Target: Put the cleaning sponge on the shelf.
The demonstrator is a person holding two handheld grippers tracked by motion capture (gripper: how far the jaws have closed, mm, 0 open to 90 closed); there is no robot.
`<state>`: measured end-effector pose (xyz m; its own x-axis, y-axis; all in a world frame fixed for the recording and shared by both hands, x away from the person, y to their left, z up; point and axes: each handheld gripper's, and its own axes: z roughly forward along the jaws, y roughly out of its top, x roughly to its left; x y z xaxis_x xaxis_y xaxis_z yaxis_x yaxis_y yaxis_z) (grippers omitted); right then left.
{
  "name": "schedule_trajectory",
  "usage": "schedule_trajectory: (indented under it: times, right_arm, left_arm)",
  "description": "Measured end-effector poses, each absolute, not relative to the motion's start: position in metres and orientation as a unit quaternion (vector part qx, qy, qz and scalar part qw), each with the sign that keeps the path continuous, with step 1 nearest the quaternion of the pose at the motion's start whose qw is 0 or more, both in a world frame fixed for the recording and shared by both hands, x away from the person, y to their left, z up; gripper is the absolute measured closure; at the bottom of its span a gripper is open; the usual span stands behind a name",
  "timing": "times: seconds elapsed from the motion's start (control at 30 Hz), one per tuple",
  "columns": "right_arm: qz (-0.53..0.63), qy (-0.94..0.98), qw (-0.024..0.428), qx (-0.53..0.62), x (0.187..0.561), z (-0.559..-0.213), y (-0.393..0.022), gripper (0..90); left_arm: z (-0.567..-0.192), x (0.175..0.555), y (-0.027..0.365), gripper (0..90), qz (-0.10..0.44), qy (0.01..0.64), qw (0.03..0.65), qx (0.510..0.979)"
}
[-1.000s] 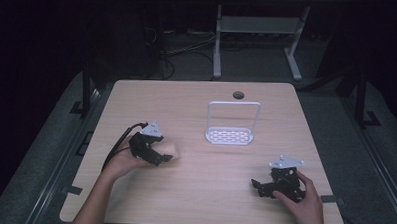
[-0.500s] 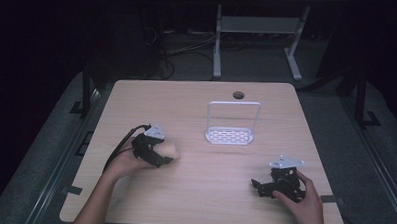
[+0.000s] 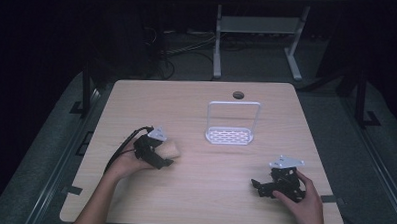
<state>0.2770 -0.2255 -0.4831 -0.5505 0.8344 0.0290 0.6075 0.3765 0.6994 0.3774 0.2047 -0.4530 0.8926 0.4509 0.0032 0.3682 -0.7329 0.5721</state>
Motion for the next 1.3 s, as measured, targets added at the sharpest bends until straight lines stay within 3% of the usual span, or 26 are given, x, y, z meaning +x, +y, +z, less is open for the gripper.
schedule_trajectory:
  times: [0.2, 0.63, 1.3]
  right_arm:
    - [0.339, 0.813, 0.167, 0.444, 0.2770, -0.4831, -0.2255, 0.0]
    - [0.339, 0.813, 0.167, 0.443, 0.2771, -0.4831, -0.2256, 0.0]
    - [0.339, 0.813, 0.167, 0.444, 0.2770, -0.4831, -0.2256, 0.0]
  left_arm:
    - [-0.4544, 0.3781, 0.2035, 15.2, 0.068, 0.221, 0.290, 0.929]
    - [-0.4511, 0.3787, 0.2068, 25.7, 0.065, 0.230, 0.304, 0.922]
    - [-0.4487, 0.3728, 0.2023, 26.5, 0.061, 0.246, 0.316, 0.915]
